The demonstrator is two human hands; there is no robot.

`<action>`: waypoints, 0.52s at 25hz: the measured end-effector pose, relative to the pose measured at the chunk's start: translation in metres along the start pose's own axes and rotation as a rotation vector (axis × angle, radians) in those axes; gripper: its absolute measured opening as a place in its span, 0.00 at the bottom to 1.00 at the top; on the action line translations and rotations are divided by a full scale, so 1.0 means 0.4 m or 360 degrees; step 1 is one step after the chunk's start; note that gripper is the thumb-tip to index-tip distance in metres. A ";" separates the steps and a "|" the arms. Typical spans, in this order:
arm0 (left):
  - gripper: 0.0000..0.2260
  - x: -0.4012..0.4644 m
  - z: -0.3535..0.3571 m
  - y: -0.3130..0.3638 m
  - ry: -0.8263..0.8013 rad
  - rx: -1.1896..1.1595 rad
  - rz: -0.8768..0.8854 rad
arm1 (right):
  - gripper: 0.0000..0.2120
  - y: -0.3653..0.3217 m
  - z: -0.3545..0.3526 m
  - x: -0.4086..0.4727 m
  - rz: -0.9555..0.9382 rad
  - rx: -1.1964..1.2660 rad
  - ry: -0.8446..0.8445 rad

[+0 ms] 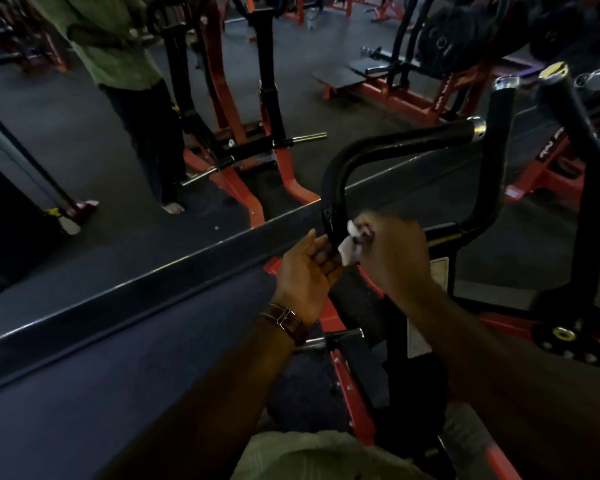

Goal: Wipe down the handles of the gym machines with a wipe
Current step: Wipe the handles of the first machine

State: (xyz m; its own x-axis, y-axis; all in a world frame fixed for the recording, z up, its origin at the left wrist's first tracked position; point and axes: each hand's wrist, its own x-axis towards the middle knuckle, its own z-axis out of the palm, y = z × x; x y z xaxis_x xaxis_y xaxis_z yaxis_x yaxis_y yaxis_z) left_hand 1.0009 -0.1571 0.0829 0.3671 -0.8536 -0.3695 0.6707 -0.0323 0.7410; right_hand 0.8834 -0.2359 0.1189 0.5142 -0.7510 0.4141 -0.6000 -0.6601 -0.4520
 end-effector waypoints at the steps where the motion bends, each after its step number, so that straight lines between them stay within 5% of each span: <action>1: 0.20 0.001 0.005 0.003 0.0001 0.0020 0.0017 | 0.03 -0.016 -0.006 0.046 0.0135 0.0175 -0.0053; 5: 0.21 0.007 0.013 0.010 0.0000 0.0141 0.0081 | 0.14 0.002 0.008 0.172 0.0836 0.1347 -0.0517; 10: 0.21 0.001 0.014 0.025 0.0002 0.0177 -0.0006 | 0.11 0.034 -0.004 0.199 0.0271 0.0176 -0.1169; 13: 0.23 0.006 0.014 0.028 0.0046 0.0229 -0.0050 | 0.11 0.013 0.019 0.227 0.0483 0.0864 -0.1106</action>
State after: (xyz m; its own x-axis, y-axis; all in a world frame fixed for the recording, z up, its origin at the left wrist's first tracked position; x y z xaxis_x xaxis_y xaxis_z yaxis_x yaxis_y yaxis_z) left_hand 1.0056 -0.1625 0.0933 0.3671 -0.8358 -0.4084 0.5837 -0.1348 0.8007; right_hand 0.9315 -0.3077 0.1482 0.7389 -0.6178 -0.2689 -0.4904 -0.2194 -0.8434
